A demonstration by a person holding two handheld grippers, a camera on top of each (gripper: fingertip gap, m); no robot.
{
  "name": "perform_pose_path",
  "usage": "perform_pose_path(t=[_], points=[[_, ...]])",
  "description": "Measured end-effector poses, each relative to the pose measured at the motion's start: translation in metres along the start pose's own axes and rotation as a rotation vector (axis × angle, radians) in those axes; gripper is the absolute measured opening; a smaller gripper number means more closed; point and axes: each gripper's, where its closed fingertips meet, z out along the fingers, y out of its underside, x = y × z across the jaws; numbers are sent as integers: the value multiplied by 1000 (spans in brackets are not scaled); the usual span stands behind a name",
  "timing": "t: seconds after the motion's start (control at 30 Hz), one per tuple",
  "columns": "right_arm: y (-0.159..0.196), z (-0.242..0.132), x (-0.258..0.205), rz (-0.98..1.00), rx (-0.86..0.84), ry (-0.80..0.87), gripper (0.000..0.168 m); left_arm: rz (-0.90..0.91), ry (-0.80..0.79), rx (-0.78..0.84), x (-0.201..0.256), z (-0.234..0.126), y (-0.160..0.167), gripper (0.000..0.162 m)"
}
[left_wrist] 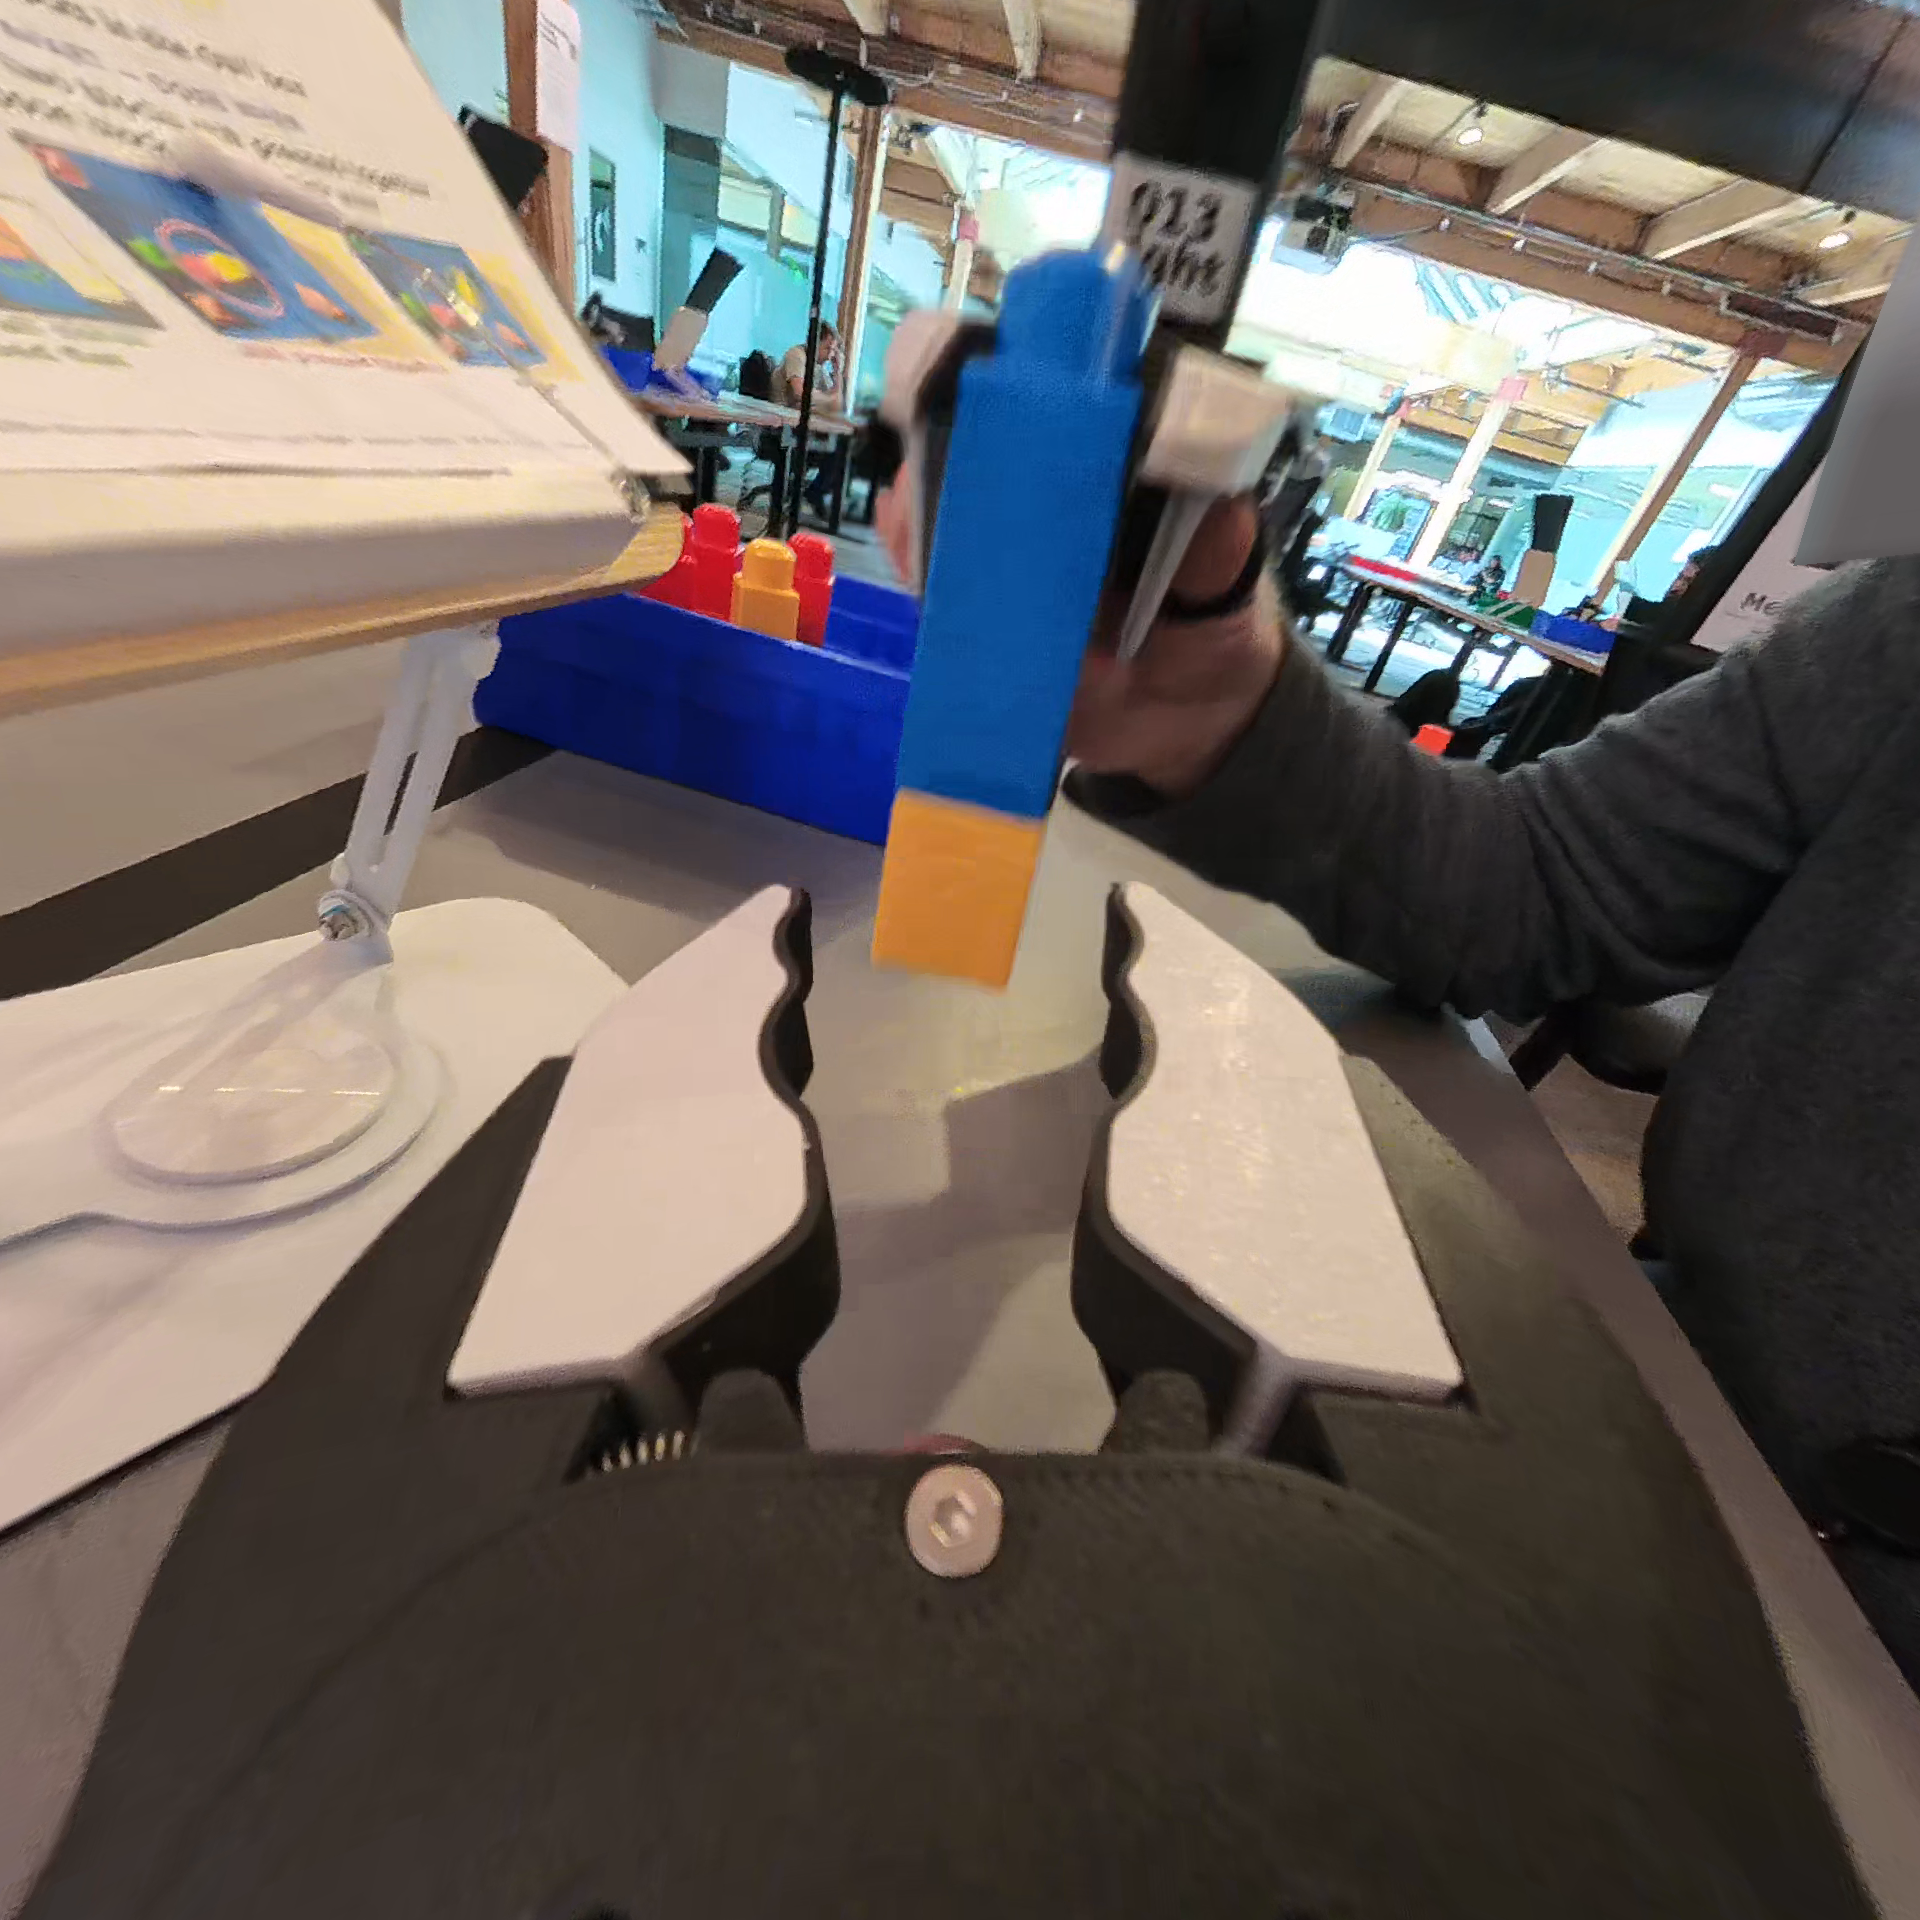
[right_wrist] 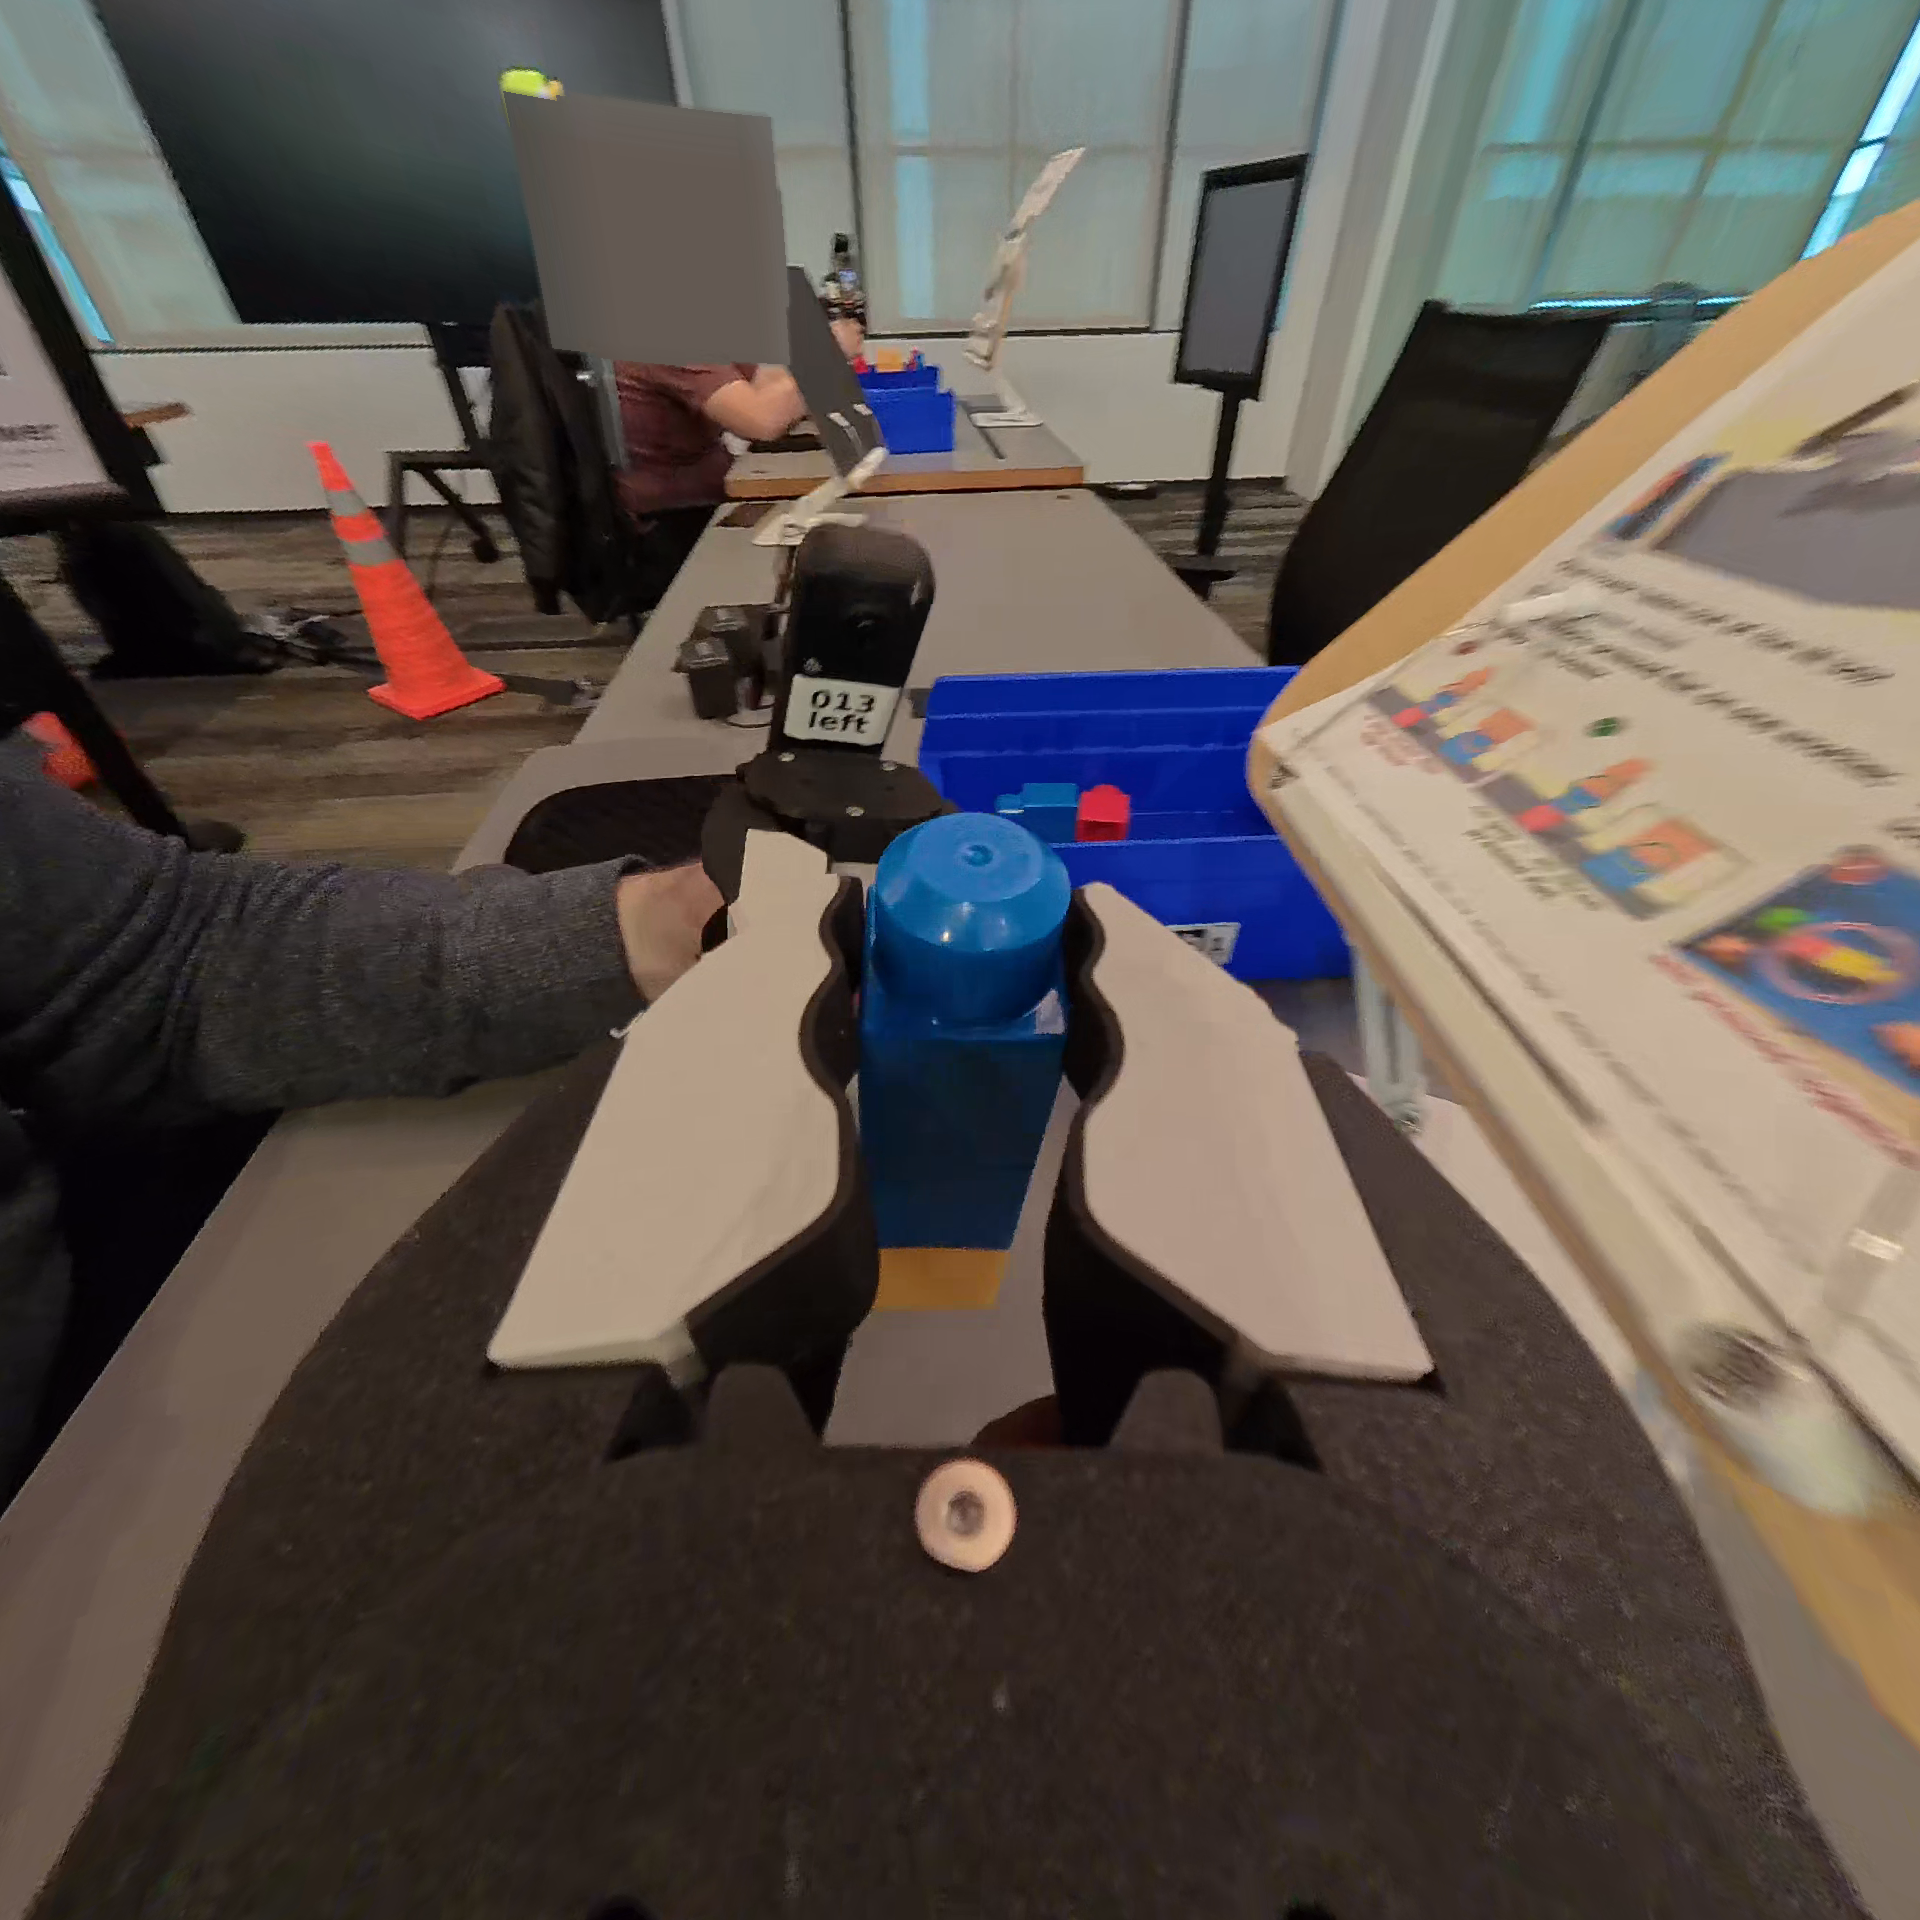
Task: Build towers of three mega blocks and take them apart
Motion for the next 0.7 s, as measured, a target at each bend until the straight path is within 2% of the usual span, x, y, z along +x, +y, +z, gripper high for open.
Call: perform_pose_path(t=[0.13, 0.33, 0.47, 0.7], points=[[-23, -59, 22, -29, 1, 174, 36, -21, -21, -38, -6, 4, 10, 45], [-44, -178, 58, -31, 48, 511, 36, -27, -24, -34, -7, 7, 11, 42], [-25, -238, 77, -9, 1, 696, 36, -42, -25, -4, -10, 6, 9, 40], [43, -271, 107, 93, -76, 861, 36, -48, -36, -17, -14, 10, 15, 38]])
